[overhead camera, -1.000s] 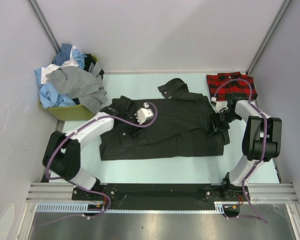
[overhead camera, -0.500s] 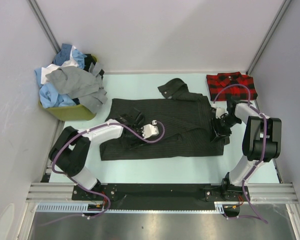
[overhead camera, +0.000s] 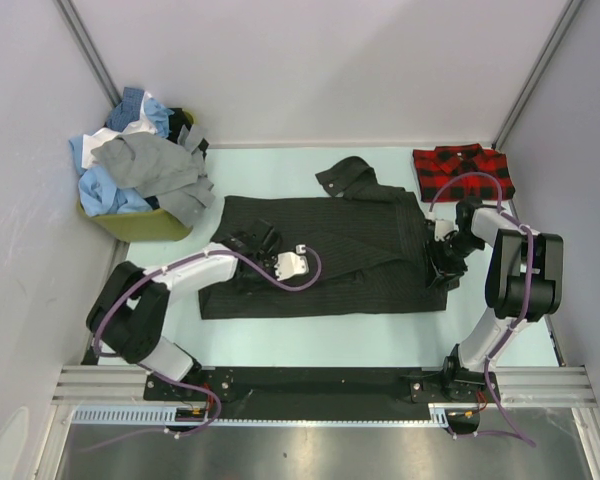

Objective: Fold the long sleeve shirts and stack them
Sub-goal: Fold the shirt

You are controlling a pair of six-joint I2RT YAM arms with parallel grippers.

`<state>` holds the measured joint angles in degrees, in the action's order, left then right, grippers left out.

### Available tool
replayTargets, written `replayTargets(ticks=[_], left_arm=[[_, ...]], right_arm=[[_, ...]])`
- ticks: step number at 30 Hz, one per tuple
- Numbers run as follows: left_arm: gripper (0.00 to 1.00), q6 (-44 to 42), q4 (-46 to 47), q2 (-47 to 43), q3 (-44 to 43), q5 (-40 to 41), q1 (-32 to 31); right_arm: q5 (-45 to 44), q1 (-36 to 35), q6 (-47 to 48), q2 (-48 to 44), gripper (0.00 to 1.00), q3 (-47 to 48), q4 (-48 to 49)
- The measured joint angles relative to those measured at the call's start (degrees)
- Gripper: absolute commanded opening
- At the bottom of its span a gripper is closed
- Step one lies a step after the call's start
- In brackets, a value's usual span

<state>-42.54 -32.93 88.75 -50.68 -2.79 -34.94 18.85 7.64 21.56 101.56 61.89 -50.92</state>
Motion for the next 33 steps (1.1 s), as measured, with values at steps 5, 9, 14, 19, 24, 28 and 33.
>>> replayTargets(ticks=[5,9,14,19,24,28,33], left_arm=[[0.00,-1.2,-2.9,-5.0,0.0,0.2,1.2],[0.00,-2.6,-6.3,-9.0,0.0,-0.9,1.4],[0.00,-4.1,-7.5,-10.5,2.8,-2.0,1.4],[0.00,-4.7,-7.1,-9.5,7.4,-1.8,1.5],[0.15,-5.6,-6.7,-9.5,8.8,-0.9,2.0],[0.61,-6.3,-6.3,-9.6,8.7,-0.4,2.9],[0.66,-5.3,-7.0,-11.0,8.0,-1.5,3.6]], right_arm=[[0.0,0.0,0.0,0.0,0.39,0.0,0.0],[0.0,0.0,0.1,0.0,0.38,0.0,0.0],[2.0,1.3,1.5,-0.3,0.39,0.0,-1.3],[3.3,4.2,4.2,-3.8,0.40,0.1,-4.5],[4.0,6.6,6.0,-5.5,0.48,1.3,-6.9],[4.6,9.3,6.0,-5.4,0.50,1.5,-7.3],[5.0,13.7,3.9,-3.1,0.50,2.4,-6.8]])
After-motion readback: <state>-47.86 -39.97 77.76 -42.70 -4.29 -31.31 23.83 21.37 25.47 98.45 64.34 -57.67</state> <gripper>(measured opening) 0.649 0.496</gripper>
